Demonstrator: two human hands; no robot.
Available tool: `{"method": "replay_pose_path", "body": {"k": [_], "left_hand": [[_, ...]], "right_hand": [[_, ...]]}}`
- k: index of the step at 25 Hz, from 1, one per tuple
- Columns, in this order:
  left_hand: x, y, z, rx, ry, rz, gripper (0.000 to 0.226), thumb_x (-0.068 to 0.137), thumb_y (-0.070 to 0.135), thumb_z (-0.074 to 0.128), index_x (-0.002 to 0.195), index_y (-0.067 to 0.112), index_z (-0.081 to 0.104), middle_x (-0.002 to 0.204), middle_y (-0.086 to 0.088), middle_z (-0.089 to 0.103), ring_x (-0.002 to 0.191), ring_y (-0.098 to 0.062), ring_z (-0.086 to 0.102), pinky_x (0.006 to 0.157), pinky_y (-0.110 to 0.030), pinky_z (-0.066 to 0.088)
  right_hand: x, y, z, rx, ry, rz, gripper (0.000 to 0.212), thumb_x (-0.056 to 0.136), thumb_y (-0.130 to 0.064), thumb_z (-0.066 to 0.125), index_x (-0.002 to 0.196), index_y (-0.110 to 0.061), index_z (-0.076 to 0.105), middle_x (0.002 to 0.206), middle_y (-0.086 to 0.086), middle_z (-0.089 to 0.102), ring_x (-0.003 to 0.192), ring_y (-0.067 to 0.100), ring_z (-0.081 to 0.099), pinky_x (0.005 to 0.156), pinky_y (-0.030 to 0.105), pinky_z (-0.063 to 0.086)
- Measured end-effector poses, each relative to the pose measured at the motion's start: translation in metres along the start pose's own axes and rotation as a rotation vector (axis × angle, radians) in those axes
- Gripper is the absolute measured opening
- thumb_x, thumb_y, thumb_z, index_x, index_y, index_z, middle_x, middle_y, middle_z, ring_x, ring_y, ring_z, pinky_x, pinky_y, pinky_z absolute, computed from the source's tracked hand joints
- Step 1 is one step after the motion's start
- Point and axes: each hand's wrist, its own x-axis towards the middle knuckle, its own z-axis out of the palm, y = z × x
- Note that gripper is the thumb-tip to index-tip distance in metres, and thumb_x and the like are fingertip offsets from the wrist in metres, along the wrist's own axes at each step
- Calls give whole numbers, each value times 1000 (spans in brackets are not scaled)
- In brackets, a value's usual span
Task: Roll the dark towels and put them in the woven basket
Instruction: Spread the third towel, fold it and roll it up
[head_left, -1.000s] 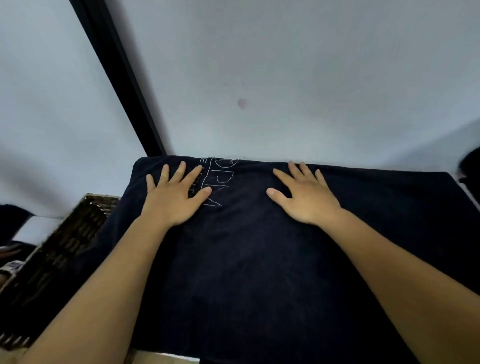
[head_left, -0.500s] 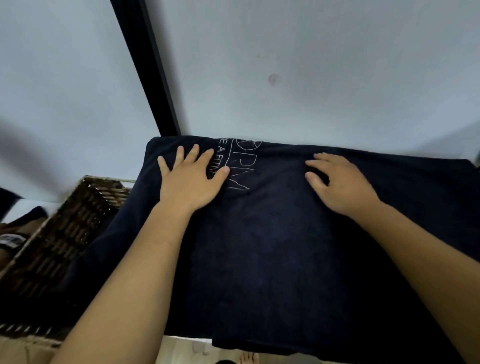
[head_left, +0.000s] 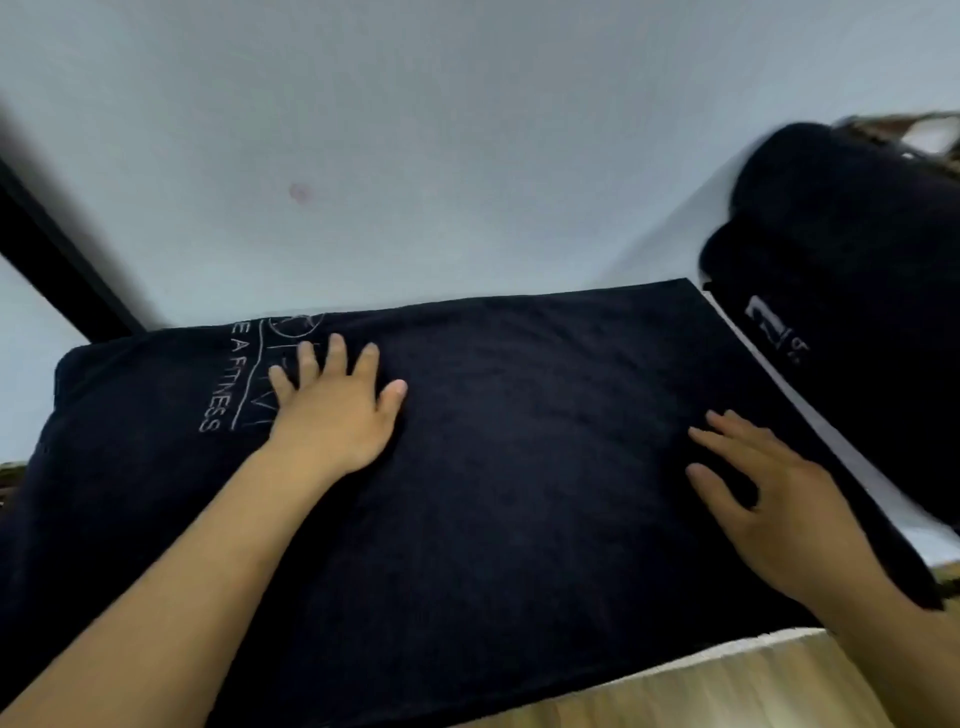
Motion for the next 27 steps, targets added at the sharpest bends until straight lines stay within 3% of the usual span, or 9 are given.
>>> {"method": "replay_pose_path", "body": {"k": [3,5,7,9,12,15,20,24,27], "left_hand": [[-14,130,9,-22,-75,474,64,99,57,22,155,29,9,164,2,-5,150,-23,-11,119,-55,-6],[-19,202,18,-7,-127,636,62,99,58,22,154,34,7,164,3,-7,149,-20,-15,118,-55,-10],[-15,247,28,-3,-113,648,62,98,60,20,154,37,7,163,3,-7,149,-21,-15,116,-57,-12],[-4,273,34,-8,-74,587,62,96,63,19,153,42,7,164,4,-6,149,-20,-14,116,-57,-12],[19,295,34,-1,-71,495,62,94,66,19,152,45,9,163,7,-4,150,-20,-12,117,-57,-10],[30,309,35,34,-52,450,64,94,68,16,152,44,9,164,7,-3,150,-21,-9,116,-59,-7],[30,306,44,-48,99,500,58,98,58,26,151,35,26,162,1,16,150,-25,6,119,-56,3],[33,304,45,-210,182,1052,45,97,28,34,137,24,54,146,-1,48,141,-24,36,112,-53,32],[38,306,45,-193,148,1251,42,94,19,38,127,19,64,127,-2,62,127,-27,50,106,-47,41]], "right_hand": [[-6,4,-2,102,5,-34,39,92,-39,59,126,-21,66,139,-4,58,137,7,41,119,35,27],[-31,16,-10,31,40,-75,43,95,-45,49,128,-23,64,140,-7,56,137,5,40,119,30,23],[-62,38,-17,-40,90,-100,47,95,-46,42,131,-22,62,143,-8,53,140,6,38,120,32,20],[-91,63,-24,98,175,-36,41,95,-41,49,128,-22,64,142,-11,53,141,5,37,118,32,23],[-112,74,-34,593,350,234,16,92,-23,66,105,-28,74,122,-19,66,126,4,54,104,22,41],[-110,74,-44,1008,585,603,15,91,-11,64,92,-22,74,93,-11,74,90,15,71,78,21,56],[-97,78,-50,1006,142,656,19,96,-26,55,103,-35,70,74,-3,71,70,13,69,68,29,58],[-88,79,-52,1204,167,739,11,94,-19,62,93,-19,73,73,-1,70,62,21,68,60,33,57],[-90,77,-54,1168,296,728,3,88,-11,70,85,-10,71,68,-3,68,58,18,65,55,28,55]]}}
